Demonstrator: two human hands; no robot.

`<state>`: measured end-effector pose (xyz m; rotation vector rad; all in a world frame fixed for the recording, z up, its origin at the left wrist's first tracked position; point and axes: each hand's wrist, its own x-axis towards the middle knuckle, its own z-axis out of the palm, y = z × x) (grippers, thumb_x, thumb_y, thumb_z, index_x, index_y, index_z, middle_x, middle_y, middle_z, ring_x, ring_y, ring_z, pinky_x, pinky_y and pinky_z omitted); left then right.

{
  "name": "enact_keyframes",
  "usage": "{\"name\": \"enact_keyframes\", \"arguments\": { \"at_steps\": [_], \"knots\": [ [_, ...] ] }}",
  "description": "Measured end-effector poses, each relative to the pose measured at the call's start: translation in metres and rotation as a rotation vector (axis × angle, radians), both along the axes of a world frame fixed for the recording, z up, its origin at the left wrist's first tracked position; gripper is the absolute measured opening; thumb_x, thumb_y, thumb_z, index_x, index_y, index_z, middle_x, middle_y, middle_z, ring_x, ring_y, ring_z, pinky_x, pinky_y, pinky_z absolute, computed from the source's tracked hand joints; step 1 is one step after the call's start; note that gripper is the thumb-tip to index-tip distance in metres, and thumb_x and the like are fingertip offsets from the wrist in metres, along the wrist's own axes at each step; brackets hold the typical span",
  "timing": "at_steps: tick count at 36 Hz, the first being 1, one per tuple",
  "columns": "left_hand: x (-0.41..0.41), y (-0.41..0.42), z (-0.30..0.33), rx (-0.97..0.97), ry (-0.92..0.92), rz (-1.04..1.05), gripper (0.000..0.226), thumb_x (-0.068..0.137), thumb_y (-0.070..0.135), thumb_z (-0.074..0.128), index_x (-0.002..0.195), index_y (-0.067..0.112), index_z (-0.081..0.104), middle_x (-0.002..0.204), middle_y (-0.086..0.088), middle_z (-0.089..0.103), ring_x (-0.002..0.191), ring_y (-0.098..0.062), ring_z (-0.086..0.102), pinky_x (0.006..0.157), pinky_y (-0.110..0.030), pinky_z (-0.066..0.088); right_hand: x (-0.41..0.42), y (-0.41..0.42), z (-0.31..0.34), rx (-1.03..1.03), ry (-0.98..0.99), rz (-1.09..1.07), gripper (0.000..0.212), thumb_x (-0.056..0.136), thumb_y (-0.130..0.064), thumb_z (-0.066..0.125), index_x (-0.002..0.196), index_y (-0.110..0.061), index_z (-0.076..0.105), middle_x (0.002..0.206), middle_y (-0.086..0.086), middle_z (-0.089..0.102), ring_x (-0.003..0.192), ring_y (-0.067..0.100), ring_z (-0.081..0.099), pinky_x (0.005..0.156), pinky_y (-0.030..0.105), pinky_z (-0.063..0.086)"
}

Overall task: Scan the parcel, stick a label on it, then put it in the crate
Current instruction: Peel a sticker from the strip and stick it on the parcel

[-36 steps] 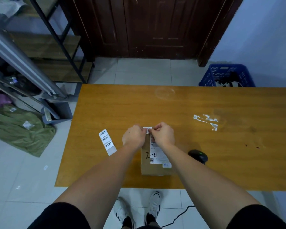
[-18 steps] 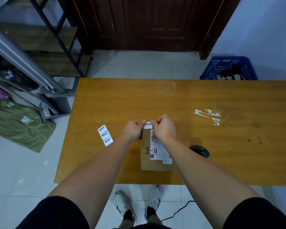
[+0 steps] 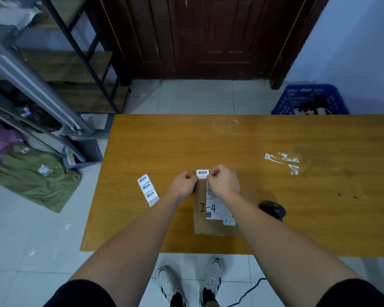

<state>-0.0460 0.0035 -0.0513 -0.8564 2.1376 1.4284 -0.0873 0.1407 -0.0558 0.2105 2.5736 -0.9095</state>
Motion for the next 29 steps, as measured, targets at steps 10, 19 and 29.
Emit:
{"name": "enact_keyframes", "arguments": {
  "at_steps": [10,19,29],
  "knots": [
    [0.022,0.002,0.004,0.065,-0.036,0.014,0.032,0.100,0.041,0.057,0.114,0.013,0.053,0.115,-0.009,0.062,0.107,-0.029,0.061,0.081,-0.039,0.046,-0.006,0.015,0.007,-0.345,-0.085,-0.169,0.021,0.096,-0.011,0.063,0.083,-0.025,0.054,0.084,0.000,0.065,0.055,0.013,0.059,0.042,0.023,0.047],
    [0.052,0.009,-0.013,0.219,-0.042,-0.006,0.078,0.088,0.062,0.064,0.149,0.019,0.041,0.148,-0.001,0.052,0.131,-0.027,0.051,0.109,-0.046,0.042,0.031,0.083,-0.019,-0.302,-0.018,-0.366,0.031,0.092,-0.035,0.072,0.114,-0.017,0.060,0.109,0.003,0.069,0.089,0.019,0.062,0.072,0.033,0.047],
    [0.073,0.029,-0.029,0.324,-0.068,0.034,0.096,0.074,0.063,0.077,0.151,0.022,0.039,0.145,-0.001,0.056,0.124,-0.020,0.056,0.099,-0.034,0.046,0.076,0.099,-0.038,-0.425,-0.420,-0.168,0.073,0.080,-0.060,0.078,0.137,-0.018,0.061,0.107,-0.011,0.075,0.093,0.008,0.073,0.069,0.023,0.058]
  ]
}}
